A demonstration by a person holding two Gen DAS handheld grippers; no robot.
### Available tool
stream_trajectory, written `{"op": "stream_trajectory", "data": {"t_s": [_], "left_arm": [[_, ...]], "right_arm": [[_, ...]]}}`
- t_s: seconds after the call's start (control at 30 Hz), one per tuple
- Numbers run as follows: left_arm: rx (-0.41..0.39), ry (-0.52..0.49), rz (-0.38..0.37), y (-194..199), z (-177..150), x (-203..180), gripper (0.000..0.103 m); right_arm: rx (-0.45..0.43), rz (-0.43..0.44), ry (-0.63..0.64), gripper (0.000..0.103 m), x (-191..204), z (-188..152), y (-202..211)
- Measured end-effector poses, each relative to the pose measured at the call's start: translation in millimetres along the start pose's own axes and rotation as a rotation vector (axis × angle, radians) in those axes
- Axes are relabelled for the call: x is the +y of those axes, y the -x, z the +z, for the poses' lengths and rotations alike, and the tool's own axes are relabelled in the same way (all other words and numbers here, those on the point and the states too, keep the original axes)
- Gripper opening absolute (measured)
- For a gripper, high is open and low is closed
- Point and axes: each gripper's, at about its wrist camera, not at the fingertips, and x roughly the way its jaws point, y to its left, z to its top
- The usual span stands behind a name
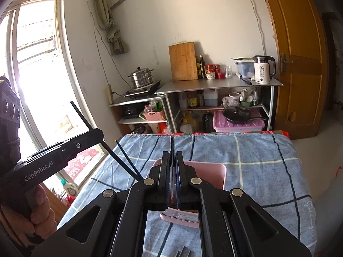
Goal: Organize utensils
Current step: 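Lower the held chopsticks into the pink basket and open both tools, then move both open tools back down to the loose chopsticks on the cover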
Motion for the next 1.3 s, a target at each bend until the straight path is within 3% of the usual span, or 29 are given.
{"op": "stream_trajectory", "data": {"t_s": [0.37, 0.67, 0.87, 1.3], "left_arm": [[0.101, 0.04, 0.004, -41, -38, 22, 0.005], [0.141, 0.027, 0.023, -50, -53, 23, 0.006], [0.135, 0.026, 0.034, -36, -62, 20, 0.015], [0.086, 0.028, 0.017, 30, -103, 5, 0.017]], "right_arm": [[0.091, -0.007, -0.007, 0.005, -5, -25, -32], [0.14, 0.003, -0.021, 0.008, -11, -36, -37], [0.119, 0.01, -0.015, 0.014, -11, -40, -19], [0.075, 0.003, -0.015, 0.014, -21, -79, 52]]}}
